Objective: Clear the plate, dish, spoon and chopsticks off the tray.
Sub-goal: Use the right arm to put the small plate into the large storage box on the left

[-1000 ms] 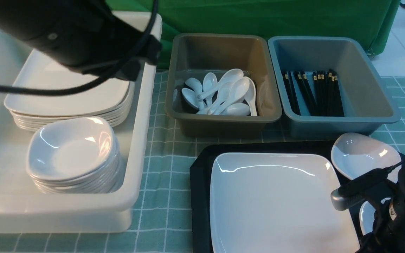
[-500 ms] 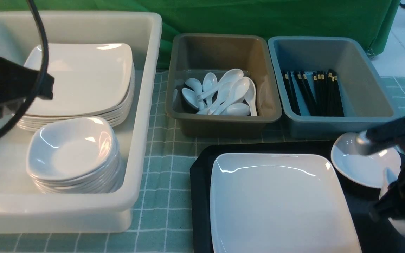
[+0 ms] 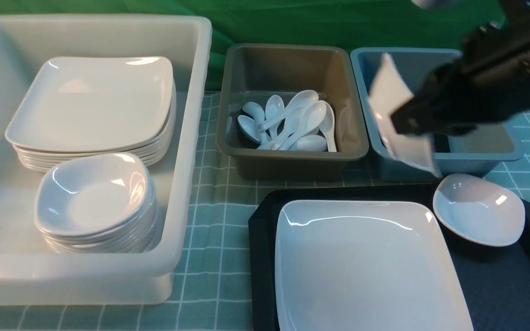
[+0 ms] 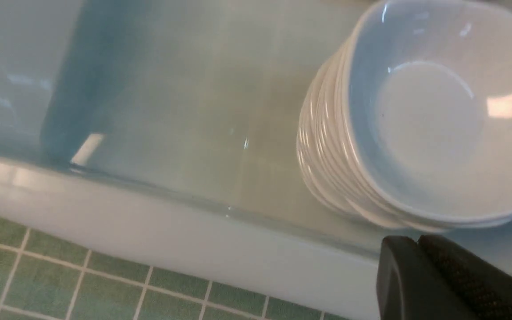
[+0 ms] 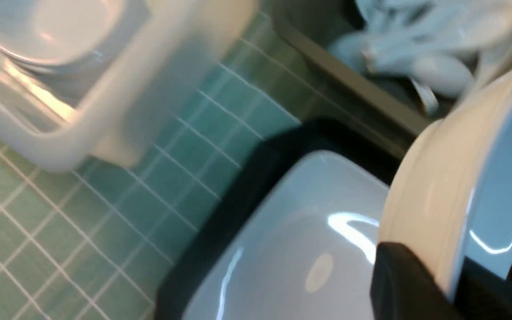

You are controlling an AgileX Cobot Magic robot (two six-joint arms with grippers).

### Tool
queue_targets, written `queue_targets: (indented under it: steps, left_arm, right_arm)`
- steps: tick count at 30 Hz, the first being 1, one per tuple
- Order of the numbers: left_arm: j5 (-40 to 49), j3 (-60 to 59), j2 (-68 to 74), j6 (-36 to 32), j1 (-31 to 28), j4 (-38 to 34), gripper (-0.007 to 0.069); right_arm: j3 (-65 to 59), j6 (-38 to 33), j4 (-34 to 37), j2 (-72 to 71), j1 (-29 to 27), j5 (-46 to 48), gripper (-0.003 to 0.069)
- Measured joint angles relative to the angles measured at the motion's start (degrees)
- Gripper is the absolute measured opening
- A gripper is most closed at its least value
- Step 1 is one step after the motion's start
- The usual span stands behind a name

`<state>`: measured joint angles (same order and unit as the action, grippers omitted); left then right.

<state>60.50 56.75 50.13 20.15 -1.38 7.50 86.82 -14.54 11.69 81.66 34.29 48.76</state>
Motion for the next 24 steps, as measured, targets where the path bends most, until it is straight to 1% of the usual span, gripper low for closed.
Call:
queue_targets:
  steps: [1, 3, 6, 8, 9, 11, 12, 17, 19, 22, 23, 24]
  left_arm:
    - [-0.07, 0.0, 0.0, -0.14, -0.42, -0.01, 0.0011]
    - [0.04, 0.0, -4.63, -1.88, -5.73, -0.94, 0.0011]
    - [0.58, 0.0, -7.99, -3.65, -9.64, -2.67, 0.0011]
    - [0.66, 0.0, -9.18, -4.61, -10.67, -3.55, 0.0011]
    - [0.7, 0.0, -10.18, -5.15, -11.84, -4.61, 0.0011]
    - [0.97, 0.0, -10.72, -5.84, -12.64, -5.32, 0.0011]
    - [1.5, 0.0, -11.08, -6.61, -13.01, -6.09, 0.0011]
    - [2.64, 0.0, -11.08, -7.92, -13.01, -6.68, 0.0011]
    - [3.13, 0.0, -11.08, -8.27, -13.06, -6.75, 0.0011]
    - [3.52, 0.0, -11.08, -8.9, -13.07, -6.75, 0.0011]
    - [3.51, 0.0, -11.08, -9.13, -13.07, -6.75, 0.0011]
    - [3.66, 0.0, -11.08, -9.33, -13.07, -6.75, 0.0011]
  right_arm:
    - [0.59, -0.32, 0.07, 0.92, 0.95, -0.25, 0.0067]
    - [8.85, -2.65, 0.52, 7.89, 7.52, -1.77, 0.0067]
    - [16.75, -4.6, 0.76, 14.84, 13.21, -3.48, 0.0067]
    - [19.26, -5.21, 0.81, 17.51, 14.93, -4.26, 0.0067]
    - [22.8, -5.96, 0.73, 21.62, 17.31, -5.73, 0.0067]
    - [24.69, -6.21, 0.49, 24.07, 18.6, -6.62, 0.0067]
    - [27.77, -7.1, -0.72, 28.56, 20.71, -8.01, 0.0067]
    - [30.58, -9.44, -2.3, 35.47, 23.22, -10.7, 0.0067]
    - [30.64, -11.53, -2.83, 38.74, 24.16, -12.65, 0.0067]
    - [30.64, -13.06, -3.01, 40.16, 24.48, -14.12, 0.0069]
    - [30.64, -13.37, -3.01, 40.4, 24.61, -14.52, 0.0075]
    - [30.66, -13.58, -3.13, 40.67, 24.91, -14.72, 0.0102]
